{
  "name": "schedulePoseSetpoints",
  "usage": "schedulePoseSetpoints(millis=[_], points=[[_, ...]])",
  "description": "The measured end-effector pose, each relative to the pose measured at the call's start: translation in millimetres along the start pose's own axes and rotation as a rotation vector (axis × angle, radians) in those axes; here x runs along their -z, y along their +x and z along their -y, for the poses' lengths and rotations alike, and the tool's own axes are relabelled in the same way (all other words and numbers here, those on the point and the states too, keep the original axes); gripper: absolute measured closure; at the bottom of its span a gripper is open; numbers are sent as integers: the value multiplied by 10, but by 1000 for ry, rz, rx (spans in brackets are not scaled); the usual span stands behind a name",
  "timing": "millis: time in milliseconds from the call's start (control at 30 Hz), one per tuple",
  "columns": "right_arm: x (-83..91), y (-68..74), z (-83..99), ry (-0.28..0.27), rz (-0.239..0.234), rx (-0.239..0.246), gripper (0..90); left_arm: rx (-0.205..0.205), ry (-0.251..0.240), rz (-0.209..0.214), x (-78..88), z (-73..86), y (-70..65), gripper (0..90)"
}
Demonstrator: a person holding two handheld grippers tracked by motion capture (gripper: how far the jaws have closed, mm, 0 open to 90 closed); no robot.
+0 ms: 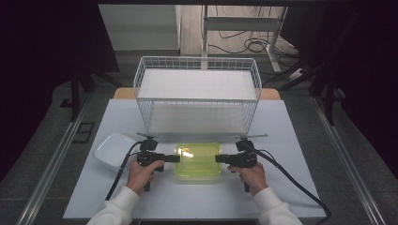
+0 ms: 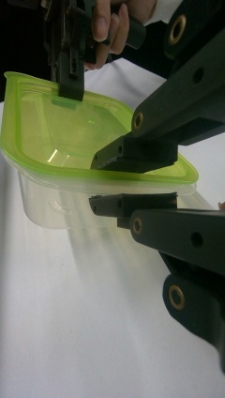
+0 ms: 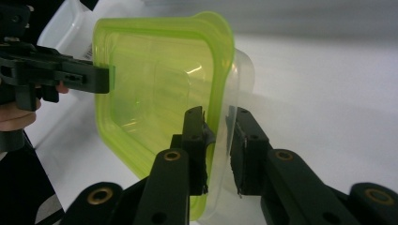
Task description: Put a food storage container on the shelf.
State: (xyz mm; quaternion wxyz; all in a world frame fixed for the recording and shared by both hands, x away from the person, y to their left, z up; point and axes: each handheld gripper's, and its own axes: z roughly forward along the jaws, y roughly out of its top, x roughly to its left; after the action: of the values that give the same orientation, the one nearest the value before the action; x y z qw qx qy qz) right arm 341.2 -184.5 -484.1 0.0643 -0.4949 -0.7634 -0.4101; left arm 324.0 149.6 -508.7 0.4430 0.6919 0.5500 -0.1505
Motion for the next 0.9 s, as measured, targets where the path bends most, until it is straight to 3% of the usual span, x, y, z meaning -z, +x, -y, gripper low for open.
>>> schedulePoseSetpoints(millis=[633,900], points=[[279,111,-17,-105,-16,110,772,-102,-76,6,138,-8,-282,792],[384,139,-39,-122,-8,162,771,-142,-89,1,141,-30,-382,793]])
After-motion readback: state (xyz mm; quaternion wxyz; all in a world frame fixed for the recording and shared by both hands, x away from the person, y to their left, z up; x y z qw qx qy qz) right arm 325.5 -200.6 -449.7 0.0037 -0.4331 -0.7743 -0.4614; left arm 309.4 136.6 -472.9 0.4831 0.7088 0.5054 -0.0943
